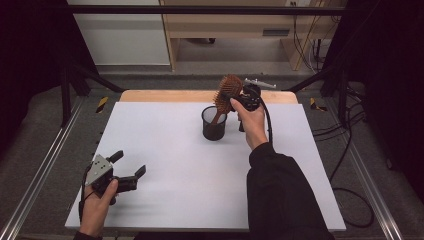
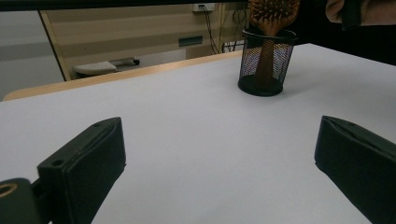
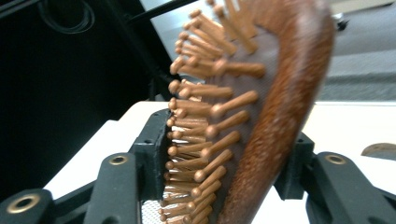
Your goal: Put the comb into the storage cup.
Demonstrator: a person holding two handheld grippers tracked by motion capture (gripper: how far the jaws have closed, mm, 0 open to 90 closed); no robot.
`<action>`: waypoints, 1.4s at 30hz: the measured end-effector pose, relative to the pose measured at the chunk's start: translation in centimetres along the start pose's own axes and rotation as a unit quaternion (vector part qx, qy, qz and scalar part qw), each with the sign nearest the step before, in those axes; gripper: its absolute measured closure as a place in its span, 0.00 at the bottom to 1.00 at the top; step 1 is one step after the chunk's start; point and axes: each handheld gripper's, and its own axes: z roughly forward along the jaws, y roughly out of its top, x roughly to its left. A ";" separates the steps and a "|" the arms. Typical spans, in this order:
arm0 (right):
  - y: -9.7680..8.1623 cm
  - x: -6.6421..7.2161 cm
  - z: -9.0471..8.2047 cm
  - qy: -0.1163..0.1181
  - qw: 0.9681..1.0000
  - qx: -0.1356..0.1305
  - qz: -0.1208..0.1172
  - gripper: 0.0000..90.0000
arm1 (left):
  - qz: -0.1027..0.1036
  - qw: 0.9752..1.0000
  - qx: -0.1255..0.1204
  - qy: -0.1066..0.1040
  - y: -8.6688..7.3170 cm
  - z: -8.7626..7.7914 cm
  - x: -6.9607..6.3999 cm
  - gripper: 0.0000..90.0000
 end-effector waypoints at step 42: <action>-0.4 1.2 0.4 -0.017 0.998 0.017 -0.064 0.39 | 0.000 1.000 -0.001 -0.002 0.1 -0.1 0.0 0.02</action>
